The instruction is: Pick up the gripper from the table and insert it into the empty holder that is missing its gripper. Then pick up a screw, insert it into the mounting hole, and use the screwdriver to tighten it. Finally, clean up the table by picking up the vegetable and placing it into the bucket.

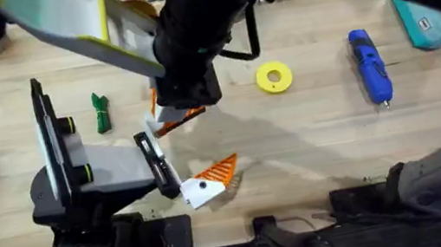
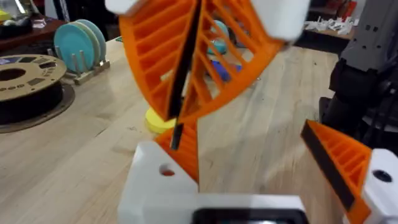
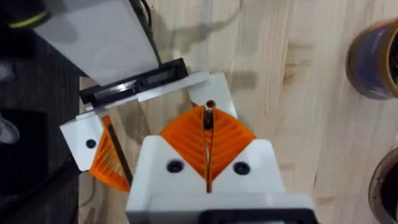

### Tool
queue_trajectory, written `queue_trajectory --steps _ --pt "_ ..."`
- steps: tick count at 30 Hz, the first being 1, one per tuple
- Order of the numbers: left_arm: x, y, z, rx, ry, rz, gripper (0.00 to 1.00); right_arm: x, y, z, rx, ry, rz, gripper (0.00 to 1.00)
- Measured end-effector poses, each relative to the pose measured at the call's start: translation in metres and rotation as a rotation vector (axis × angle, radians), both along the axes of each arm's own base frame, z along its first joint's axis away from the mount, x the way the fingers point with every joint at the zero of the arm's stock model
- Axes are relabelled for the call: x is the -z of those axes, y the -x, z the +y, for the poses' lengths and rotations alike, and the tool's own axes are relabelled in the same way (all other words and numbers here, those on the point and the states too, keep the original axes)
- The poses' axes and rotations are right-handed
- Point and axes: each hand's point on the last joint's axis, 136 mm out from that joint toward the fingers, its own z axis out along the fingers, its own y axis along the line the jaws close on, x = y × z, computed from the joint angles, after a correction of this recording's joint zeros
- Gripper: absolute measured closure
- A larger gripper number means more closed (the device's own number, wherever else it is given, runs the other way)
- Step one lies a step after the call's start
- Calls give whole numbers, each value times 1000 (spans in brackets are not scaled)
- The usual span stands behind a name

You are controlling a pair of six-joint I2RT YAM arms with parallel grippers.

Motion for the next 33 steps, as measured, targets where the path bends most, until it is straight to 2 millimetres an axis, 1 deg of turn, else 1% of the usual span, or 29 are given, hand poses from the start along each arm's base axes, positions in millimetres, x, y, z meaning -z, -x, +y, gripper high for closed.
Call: queue_trajectory --steps 19,27,33 --pt "0 0 0 0 0 0 15 8 -2 2 1 16 7 995" --pt "0 0 0 0 0 0 15 17 -4 5 1 37 21 995" --pt "0 0 0 0 0 0 15 19 -4 5 1 40 22 995"
